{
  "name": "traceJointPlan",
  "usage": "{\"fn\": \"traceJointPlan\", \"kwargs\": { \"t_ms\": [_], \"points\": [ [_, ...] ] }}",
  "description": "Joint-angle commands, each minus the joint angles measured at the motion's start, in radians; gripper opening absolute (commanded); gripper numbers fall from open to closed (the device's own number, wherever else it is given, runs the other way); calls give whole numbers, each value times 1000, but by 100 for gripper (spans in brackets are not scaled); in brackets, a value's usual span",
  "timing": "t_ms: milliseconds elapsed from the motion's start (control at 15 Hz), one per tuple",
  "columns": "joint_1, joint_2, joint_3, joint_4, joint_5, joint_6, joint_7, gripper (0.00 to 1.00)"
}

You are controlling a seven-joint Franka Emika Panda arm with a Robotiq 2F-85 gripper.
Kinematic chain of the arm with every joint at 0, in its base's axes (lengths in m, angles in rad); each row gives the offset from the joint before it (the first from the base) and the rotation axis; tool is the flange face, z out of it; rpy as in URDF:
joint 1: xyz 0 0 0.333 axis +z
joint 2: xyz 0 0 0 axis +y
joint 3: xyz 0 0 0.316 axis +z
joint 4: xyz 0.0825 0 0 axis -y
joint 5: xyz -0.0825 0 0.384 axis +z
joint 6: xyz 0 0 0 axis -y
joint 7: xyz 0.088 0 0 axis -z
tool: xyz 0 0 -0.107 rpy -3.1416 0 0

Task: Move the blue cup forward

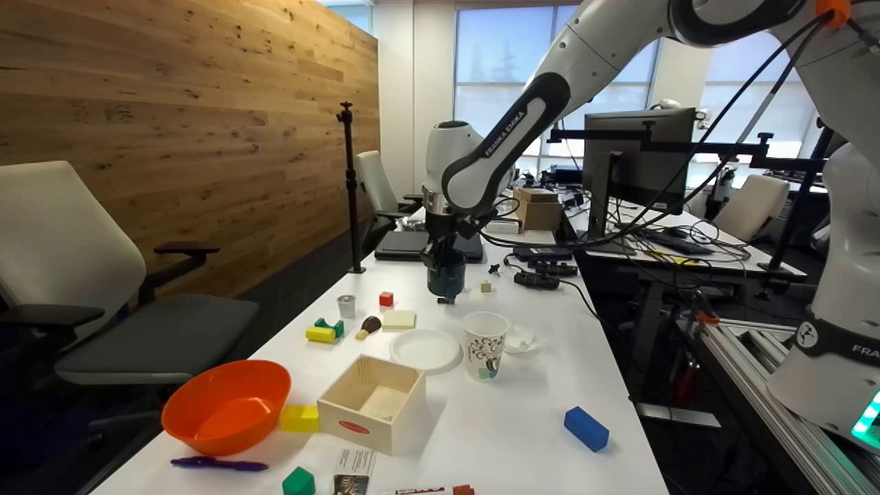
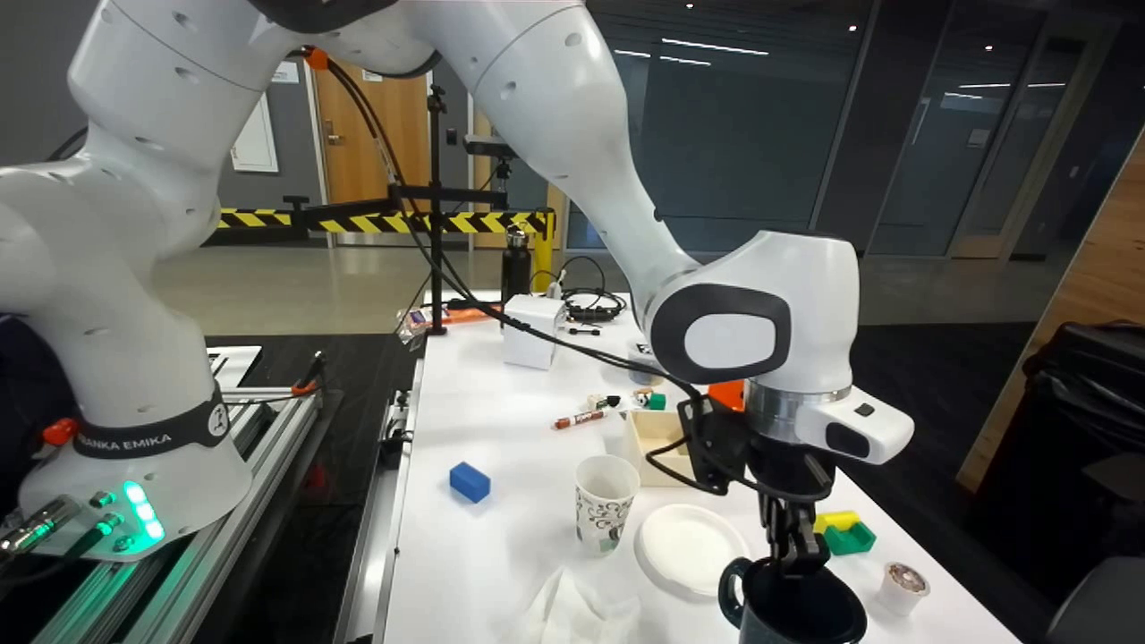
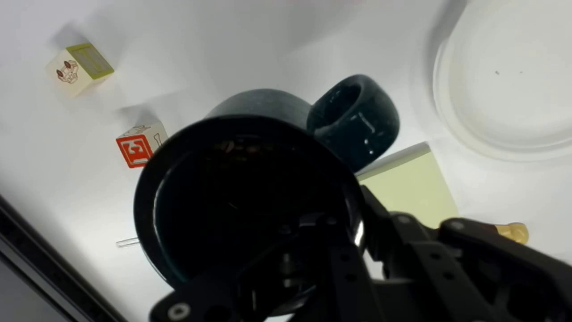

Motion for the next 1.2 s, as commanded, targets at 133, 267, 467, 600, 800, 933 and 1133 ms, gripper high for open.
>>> {"fn": "traceJointPlan", "kwargs": {
  "t_ms": [133,267,467,600,800,933,1133],
  "points": [
    [-89,19,119,33,-11,-8,-222,4],
    [-107,24,143,52,-28,-25,-316,4],
    [-145,24,185,78,-34,-35,-474,4],
    [-184,28,227,105,-22,-66,-597,4],
    [-238,50,279,156,-15,-137,-776,4],
    [-256,76,286,204,-17,-192,-894,4],
    [-258,126,259,291,-43,-242,-1048,4]
  ]
}}
